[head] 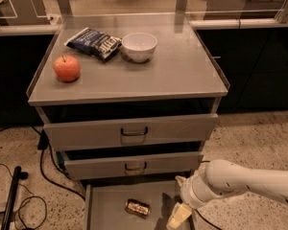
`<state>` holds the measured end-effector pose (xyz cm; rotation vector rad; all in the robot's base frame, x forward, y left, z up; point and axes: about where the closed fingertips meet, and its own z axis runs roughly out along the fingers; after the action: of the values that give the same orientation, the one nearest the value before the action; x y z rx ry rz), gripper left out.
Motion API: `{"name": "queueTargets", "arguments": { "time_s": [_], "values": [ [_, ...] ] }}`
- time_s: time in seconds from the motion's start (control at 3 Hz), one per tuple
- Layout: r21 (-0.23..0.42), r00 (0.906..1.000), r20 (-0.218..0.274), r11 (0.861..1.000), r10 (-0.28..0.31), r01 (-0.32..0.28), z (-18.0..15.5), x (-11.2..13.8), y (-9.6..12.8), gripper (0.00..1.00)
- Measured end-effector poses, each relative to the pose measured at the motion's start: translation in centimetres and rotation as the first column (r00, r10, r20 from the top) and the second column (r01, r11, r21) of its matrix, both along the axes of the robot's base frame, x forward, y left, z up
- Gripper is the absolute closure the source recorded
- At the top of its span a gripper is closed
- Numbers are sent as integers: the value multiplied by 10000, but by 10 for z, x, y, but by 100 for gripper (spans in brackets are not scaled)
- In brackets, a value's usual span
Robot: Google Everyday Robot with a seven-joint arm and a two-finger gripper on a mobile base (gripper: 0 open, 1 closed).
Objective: Pick orange can from bottom drawer and place on counter
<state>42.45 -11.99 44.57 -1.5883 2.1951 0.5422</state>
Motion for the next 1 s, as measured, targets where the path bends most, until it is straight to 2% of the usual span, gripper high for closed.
{"name": "queueTargets", "arguments": {
  "time_s": [0.33,0.67,1.0],
  "values": [
    [332,9979,-556,9988,-328,347,-55,10,4,0],
    [598,9971,-730,9979,-221,265,-87,9,8,0],
    [1371,9993,-339,9905,161,-113,-107,7,15,0]
  ]
}}
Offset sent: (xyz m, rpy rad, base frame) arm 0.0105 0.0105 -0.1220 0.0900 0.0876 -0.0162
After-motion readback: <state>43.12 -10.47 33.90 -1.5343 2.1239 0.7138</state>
